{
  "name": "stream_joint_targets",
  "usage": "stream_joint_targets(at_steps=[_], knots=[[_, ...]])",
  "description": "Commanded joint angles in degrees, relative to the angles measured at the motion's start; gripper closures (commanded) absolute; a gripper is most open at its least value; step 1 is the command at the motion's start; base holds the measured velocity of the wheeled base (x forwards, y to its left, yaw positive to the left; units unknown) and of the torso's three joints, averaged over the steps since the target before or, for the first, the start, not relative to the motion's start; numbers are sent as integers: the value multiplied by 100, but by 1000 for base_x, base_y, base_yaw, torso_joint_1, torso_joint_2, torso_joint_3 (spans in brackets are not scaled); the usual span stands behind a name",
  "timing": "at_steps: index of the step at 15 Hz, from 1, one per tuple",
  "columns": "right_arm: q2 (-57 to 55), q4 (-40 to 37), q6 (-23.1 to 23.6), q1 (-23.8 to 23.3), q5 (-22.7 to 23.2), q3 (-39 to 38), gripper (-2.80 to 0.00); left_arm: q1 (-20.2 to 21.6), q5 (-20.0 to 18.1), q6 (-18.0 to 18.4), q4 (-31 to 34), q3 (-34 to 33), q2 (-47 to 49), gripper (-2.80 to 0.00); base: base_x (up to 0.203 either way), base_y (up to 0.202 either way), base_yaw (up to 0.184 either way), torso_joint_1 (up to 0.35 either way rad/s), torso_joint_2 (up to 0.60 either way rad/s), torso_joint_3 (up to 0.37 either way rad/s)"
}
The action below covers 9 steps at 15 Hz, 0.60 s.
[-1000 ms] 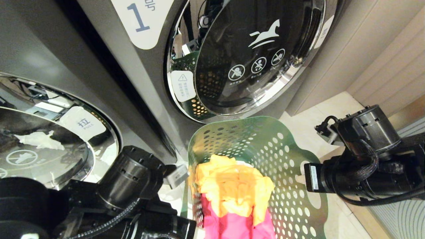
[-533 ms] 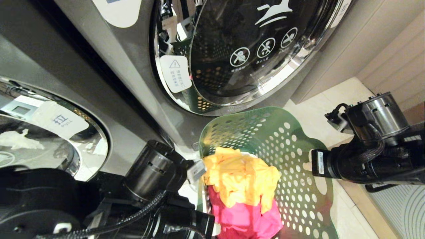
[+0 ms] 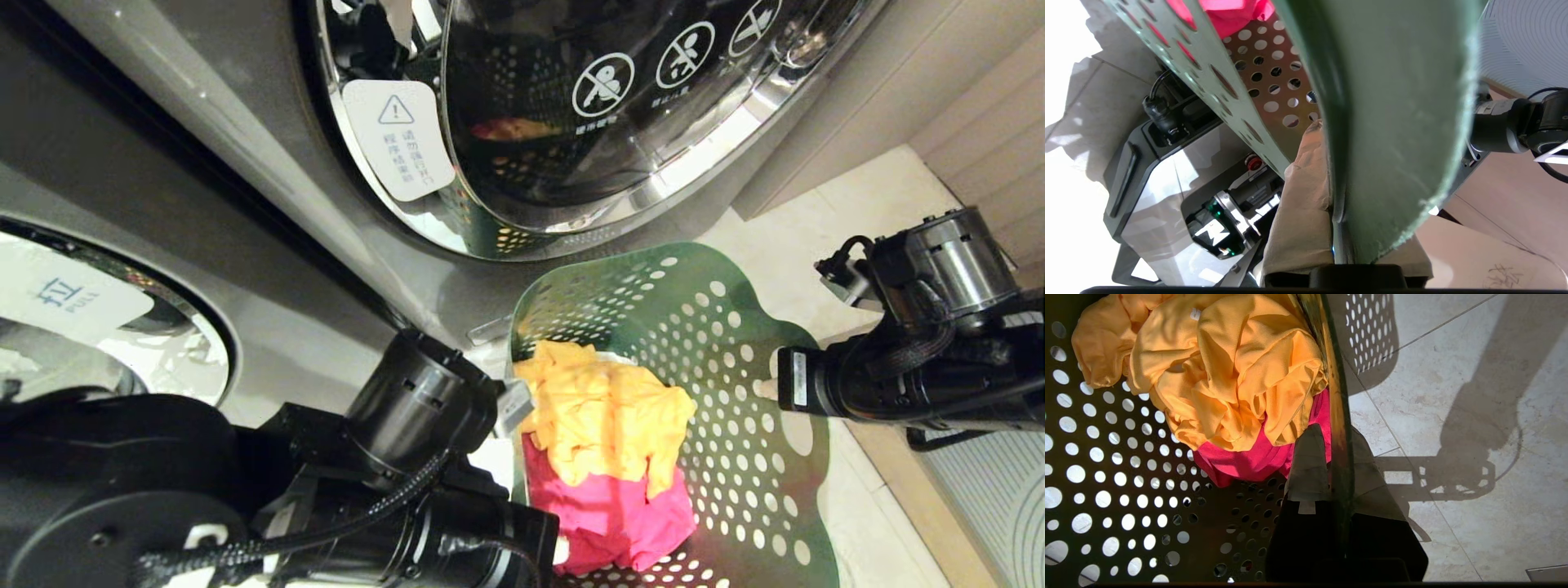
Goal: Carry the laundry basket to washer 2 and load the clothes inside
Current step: Pick up the clothes basket and put it beside the washing machine
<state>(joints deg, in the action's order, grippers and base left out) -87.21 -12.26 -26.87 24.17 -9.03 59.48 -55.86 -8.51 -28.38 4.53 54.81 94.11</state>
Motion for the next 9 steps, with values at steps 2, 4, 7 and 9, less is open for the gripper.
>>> stream_joint_targets(at_steps=[2, 4, 7, 9], knots=[[-39, -13, -20, 0, -2, 52, 0, -21, -10, -18, 12, 3, 63, 0, 0, 0, 0, 2, -1, -203], [-102, -4, -20, 0, -2, 124, 0, -21, -10, -18, 12, 3, 63, 0, 0, 0, 0, 4, 4, -197], [-225, -4, -26, 0, -2, 196, 0, -21, 76, -18, 8, 3, 153, 0, 0, 0, 0, 8, 1, -197], [-297, -4, -25, 0, -1, 196, 0, -16, 238, -18, 4, -3, 279, 0, 0, 0, 0, 1, 2, -192]])
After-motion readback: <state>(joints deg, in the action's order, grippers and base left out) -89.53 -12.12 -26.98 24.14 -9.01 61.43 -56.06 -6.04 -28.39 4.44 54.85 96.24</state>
